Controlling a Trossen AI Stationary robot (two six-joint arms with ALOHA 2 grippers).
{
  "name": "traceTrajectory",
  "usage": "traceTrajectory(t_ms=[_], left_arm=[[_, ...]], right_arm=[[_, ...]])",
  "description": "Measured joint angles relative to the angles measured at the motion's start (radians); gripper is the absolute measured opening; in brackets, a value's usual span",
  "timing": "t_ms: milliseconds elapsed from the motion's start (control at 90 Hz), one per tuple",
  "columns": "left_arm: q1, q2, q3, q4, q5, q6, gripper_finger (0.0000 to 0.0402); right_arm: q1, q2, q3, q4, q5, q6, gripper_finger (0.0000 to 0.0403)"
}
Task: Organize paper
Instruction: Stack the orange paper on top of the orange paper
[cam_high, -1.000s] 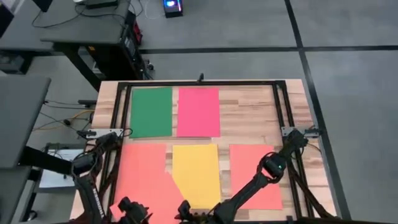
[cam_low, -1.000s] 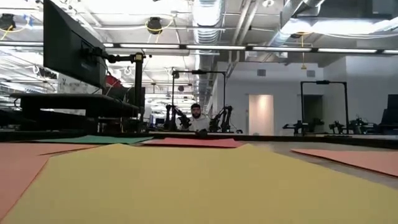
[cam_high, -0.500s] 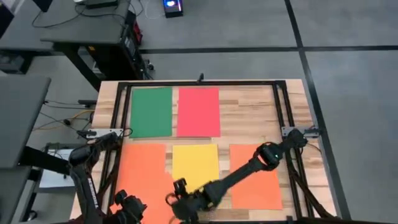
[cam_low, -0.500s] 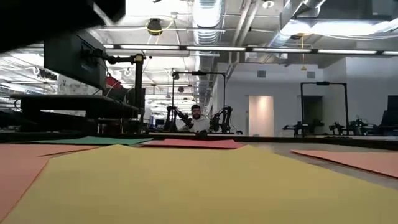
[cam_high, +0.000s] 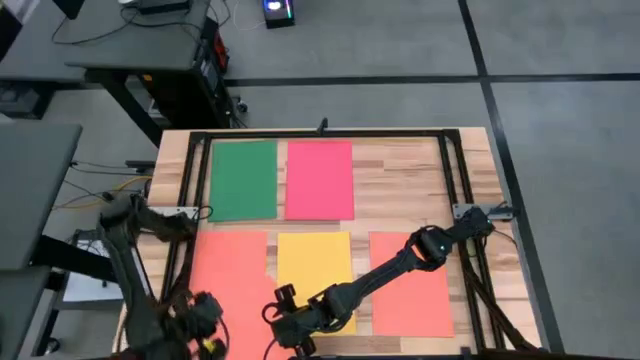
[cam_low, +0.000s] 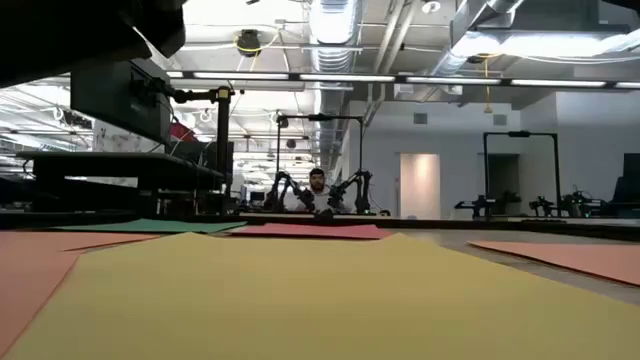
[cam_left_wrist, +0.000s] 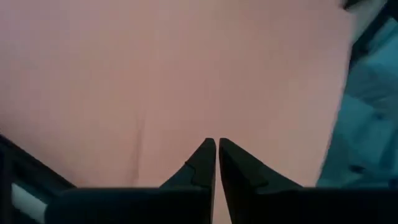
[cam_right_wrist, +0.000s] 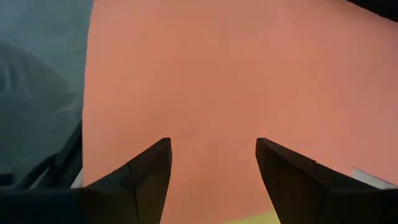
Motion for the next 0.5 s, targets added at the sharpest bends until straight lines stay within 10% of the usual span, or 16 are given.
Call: traceTrajectory(t_ms=[244, 500], left_arm=[[0.007, -0.257, -0.452, 0.464, 0.259, -0.070, 0.0052], [0.021, -0.305, -0.561, 0.531, 0.309, -0.086, 0.0158]], right_arm=[[0.002, 0.000, 0.000, -0.017, 0.000, 0.006, 0.0221], [0.035, 0.000, 0.000, 0.061, 0.000, -0.037, 0.0221]])
